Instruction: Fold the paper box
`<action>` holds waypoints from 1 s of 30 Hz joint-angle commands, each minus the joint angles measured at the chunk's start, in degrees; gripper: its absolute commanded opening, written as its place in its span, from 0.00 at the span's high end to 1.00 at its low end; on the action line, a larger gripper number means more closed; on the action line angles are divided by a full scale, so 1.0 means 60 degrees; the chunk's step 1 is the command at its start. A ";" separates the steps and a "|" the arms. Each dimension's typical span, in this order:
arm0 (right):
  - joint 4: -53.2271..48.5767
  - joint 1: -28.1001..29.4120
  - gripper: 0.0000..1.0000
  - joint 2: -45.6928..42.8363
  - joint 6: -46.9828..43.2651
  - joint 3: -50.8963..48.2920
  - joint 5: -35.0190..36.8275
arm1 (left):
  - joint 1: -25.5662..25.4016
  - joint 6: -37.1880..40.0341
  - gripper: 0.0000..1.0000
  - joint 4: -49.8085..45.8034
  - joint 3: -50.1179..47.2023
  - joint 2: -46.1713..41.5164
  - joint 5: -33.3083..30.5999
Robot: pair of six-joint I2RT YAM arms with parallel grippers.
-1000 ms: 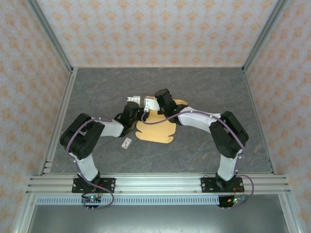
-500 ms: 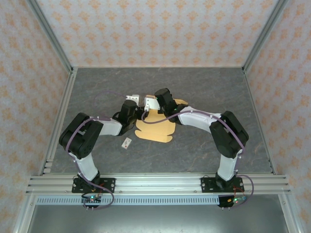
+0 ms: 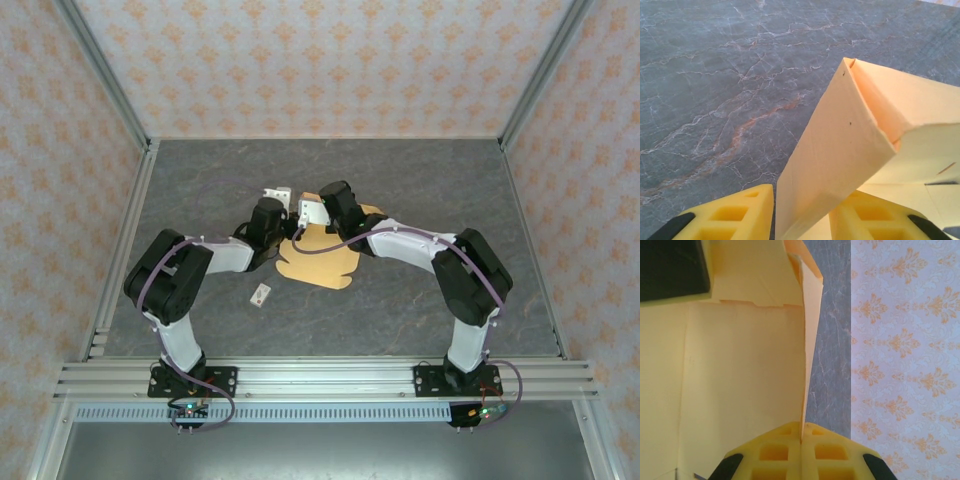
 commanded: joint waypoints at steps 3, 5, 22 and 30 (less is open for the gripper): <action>-0.0994 0.0092 1.00 -0.0432 0.0142 0.0184 -0.0206 | 0.0161 -0.0141 0.72 -0.0137 0.0353 0.0203 -0.1025; -0.1146 0.0104 1.00 -0.0501 0.0211 0.0226 -0.0308 | 0.0160 -0.0195 0.75 -0.0314 0.0382 0.0217 -0.1426; -0.2419 0.0196 1.00 -0.0675 0.1289 0.0539 -0.1466 | -0.0121 -0.2063 0.88 -0.1262 0.0782 0.0328 -0.3438; -0.2388 0.0196 1.00 -0.0626 0.1519 0.0610 -0.1560 | -0.0397 -0.2258 0.88 -0.2405 0.1364 0.0568 -0.4390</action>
